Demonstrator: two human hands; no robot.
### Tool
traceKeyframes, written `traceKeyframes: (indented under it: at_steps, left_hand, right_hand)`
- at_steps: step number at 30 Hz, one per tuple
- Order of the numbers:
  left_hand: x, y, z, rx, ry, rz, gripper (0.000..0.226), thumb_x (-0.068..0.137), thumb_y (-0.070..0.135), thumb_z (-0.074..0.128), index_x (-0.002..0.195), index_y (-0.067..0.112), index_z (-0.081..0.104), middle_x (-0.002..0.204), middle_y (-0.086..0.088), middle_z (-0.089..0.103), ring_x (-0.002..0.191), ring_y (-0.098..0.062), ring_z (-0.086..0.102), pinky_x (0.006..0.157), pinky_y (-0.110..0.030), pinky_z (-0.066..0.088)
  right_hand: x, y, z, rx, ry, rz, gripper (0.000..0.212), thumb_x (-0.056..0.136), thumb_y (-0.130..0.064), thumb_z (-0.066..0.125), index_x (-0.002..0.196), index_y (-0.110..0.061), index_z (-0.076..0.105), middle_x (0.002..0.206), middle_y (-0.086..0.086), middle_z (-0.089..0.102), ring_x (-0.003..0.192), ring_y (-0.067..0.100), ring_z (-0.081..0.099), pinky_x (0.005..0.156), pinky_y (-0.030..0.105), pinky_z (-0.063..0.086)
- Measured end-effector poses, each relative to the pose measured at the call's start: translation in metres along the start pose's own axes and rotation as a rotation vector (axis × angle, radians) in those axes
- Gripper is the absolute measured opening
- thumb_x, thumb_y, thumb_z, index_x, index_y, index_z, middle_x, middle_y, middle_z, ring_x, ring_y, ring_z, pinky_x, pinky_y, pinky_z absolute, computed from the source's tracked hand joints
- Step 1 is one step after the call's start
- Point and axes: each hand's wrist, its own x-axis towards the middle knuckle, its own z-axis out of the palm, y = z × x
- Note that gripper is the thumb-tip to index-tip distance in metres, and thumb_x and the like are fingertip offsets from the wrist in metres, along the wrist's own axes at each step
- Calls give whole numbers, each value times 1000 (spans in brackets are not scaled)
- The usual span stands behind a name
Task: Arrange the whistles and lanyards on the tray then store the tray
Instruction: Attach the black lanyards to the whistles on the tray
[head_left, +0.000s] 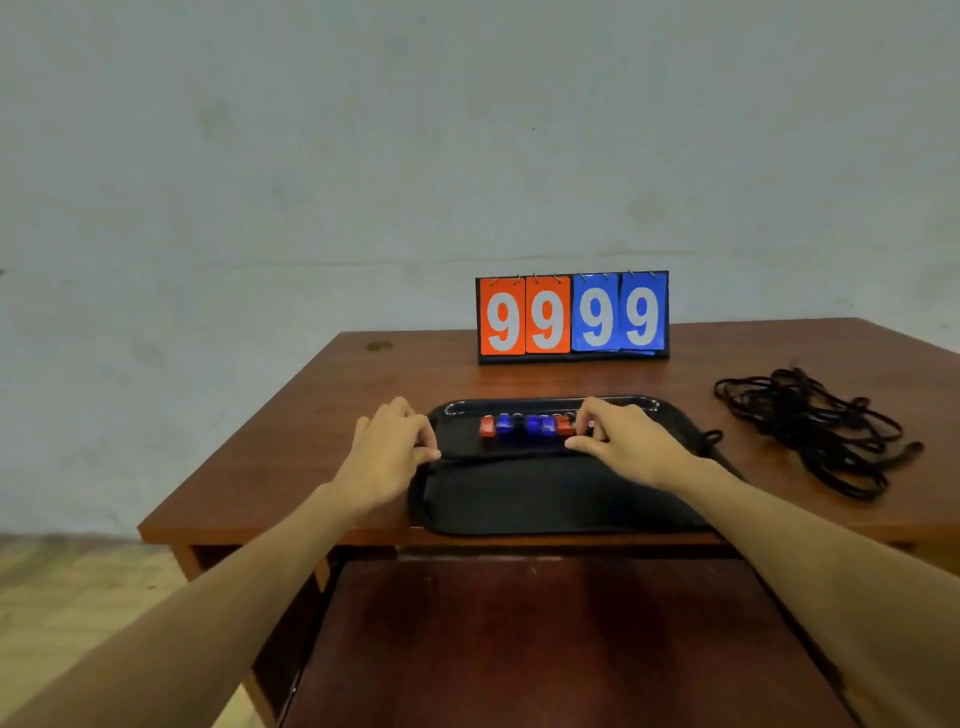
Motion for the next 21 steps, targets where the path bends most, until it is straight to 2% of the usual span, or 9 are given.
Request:
traceKeyframes:
  at_steps: [3,7,10,12,14,18,21]
  left_hand:
    - [0,-11,7,39,37,-23,6,87,31,64,84,26,62,100,6,42,104,-17,41,92,-35,27]
    - [-1,-9,13,107,129,-8,12,87,27,63,98,26,60,111,4,40,113,-19,36,102,-37,22]
    - [0,6,18,148,141,152,31,86,20,63,115,22,56,121,1,42,115,-17,41,106,-34,25]
    - [4,21,24,191,118,279,35,86,20,62,120,20,57,123,0,47,114,-17,46,103,-31,34]
    - [10,34,32,217,75,321,34,88,19,58,122,20,59,124,1,51,113,-17,49,98,-30,39]
    - [15,49,51,311,55,246,28,92,16,49,115,21,65,118,1,62,106,-18,55,94,-32,36]
    - [16,51,57,343,28,224,30,93,13,45,114,20,65,114,-1,64,105,-20,57,93,-32,36]
  right_hand:
    - [4,-2,10,-47,-74,-12,19,87,-46,60,92,-30,51,84,-5,64,79,9,61,77,37,55]
    - [5,-6,20,-64,-80,-20,17,88,-43,60,90,-26,56,81,-6,62,77,10,60,74,34,53]
    - [2,-4,28,-79,-7,-6,20,89,-45,58,88,-26,56,81,-11,55,79,10,55,69,29,46]
    - [1,-2,33,-60,21,16,22,90,-47,56,88,-26,56,80,-12,54,80,11,55,69,30,46]
    - [1,-1,35,-47,15,33,22,90,-49,55,89,-27,55,83,-10,57,83,11,57,72,31,49]
    - [1,-2,36,-49,28,36,23,90,-49,54,90,-26,54,87,-7,60,85,15,59,74,33,50]
    - [1,-1,38,-53,51,30,24,91,-49,53,90,-25,54,86,-7,61,85,16,59,75,33,48]
